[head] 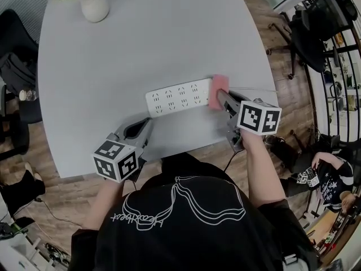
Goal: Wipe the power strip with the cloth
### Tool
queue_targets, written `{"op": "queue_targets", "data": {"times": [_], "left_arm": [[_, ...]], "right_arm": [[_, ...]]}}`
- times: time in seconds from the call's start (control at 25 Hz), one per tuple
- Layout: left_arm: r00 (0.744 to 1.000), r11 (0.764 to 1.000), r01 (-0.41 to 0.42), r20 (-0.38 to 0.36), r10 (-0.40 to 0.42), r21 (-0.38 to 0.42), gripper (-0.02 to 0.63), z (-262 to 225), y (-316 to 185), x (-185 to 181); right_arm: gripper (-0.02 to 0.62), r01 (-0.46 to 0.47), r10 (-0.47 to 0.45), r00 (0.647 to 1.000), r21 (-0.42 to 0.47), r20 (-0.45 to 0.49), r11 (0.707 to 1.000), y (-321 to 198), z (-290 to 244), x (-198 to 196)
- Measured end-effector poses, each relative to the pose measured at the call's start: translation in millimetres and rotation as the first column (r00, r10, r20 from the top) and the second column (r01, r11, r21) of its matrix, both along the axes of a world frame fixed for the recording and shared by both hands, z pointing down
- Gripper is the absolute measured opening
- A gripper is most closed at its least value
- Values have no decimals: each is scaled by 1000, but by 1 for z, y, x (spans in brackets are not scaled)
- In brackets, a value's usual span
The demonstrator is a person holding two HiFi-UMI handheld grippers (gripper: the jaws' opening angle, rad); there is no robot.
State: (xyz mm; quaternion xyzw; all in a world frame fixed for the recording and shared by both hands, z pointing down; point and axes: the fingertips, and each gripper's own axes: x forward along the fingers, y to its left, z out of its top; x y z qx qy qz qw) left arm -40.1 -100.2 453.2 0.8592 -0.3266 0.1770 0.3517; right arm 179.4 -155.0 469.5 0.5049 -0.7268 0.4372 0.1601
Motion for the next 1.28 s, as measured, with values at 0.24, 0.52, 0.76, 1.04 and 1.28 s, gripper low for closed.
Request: {"op": "queue_targets", "data": {"times": [0.24,0.52,0.76,1.04,1.28], "left_arm": [[1000,1000,23,5,-23,2,15,-2,0,-9],[998,998,65,12,-65,8,14,-7,-4,-33],[994,994,105,29,-105,8,15,-4,-7,-59],[987,988,156,39,-156,3,14,-3,-7,-84],[983,984,178,44,-177,-8,14,6,-1,-95]], "right_arm": [[46,58,-64,995,69,80,996,-8,-32,-40],[46,167,-179,974,97,142,981,-14,-45,-102],[44,270,-279,945,76,173,960,-14,-34,-161],[44,365,-365,919,30,145,931,-9,-12,-200],[44,398,-394,910,-5,133,917,-1,8,-219]]}}
